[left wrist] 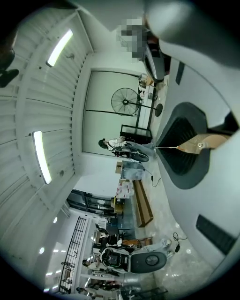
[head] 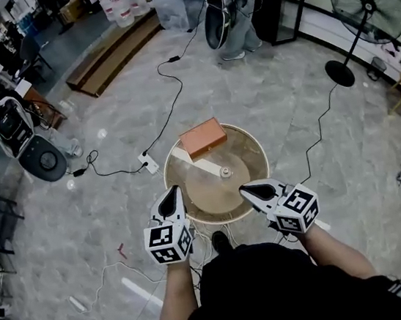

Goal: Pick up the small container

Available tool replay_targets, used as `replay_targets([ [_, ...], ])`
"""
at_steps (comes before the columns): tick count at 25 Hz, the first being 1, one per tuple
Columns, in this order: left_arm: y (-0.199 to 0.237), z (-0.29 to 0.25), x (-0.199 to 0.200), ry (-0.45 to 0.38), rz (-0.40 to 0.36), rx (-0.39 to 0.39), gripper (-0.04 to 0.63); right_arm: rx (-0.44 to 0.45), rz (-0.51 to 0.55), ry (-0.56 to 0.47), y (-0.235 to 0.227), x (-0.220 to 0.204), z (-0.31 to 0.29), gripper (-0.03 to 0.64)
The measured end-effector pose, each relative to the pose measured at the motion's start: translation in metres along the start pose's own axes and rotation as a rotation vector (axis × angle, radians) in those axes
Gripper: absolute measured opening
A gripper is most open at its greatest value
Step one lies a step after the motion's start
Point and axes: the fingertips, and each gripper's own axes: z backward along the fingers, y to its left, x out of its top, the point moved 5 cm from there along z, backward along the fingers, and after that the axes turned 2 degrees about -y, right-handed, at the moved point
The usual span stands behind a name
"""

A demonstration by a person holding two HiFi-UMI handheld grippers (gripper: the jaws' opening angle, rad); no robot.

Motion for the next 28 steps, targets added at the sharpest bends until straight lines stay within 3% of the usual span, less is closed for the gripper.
replay_targets([
  [10,0.066,-0.04,0.019,-0.065,-0.088,-0.161,0.018,-0.053,-0.019,0.009,-0.009,0.028,-0.09,0.014],
  [17,0.086,-0.051,0.033,-0.112,-0.065,-0.176,0.018,-0.093,-0.052,0.002,-0.017,0.029,-0.1,0.014],
  [28,0.08,-0.105,0.02,-0.031,-0.011,-0.159,0.017,-0.048,-0.109,0.034,-0.069,0.021,-0.111,0.014],
])
